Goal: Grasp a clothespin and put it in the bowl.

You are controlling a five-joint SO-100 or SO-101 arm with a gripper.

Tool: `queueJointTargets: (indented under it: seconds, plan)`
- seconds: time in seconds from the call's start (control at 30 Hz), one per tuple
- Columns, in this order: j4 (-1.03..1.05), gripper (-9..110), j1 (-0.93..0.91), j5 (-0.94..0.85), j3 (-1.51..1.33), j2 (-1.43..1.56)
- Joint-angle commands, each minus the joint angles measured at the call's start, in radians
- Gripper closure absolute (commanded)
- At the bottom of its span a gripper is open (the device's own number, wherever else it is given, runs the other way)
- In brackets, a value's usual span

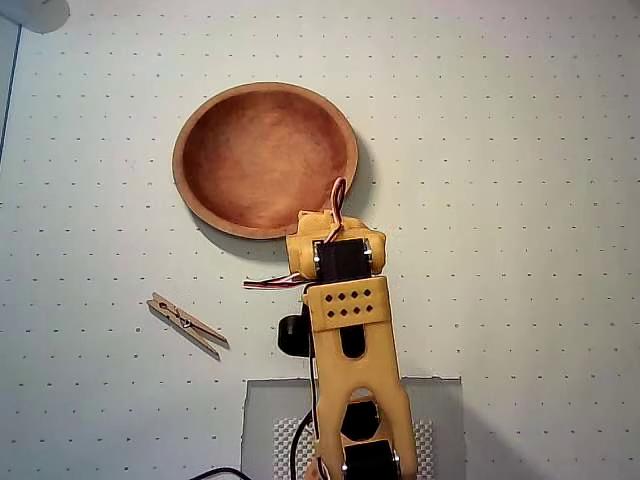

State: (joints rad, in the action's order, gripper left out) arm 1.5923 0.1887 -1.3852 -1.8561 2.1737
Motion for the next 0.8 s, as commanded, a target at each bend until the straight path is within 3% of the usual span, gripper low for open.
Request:
queueJointTargets:
  seconds: [0.0, 0.53, 0.77]
  plan:
    - [0.144, 105, 0.034, -0.158, 0.112, -0.028]
    - [0.179, 104, 0.201, -0.186, 0.14, -0.127]
    - [0.149, 104, 0.46, -0.186, 0.189, -0.156]
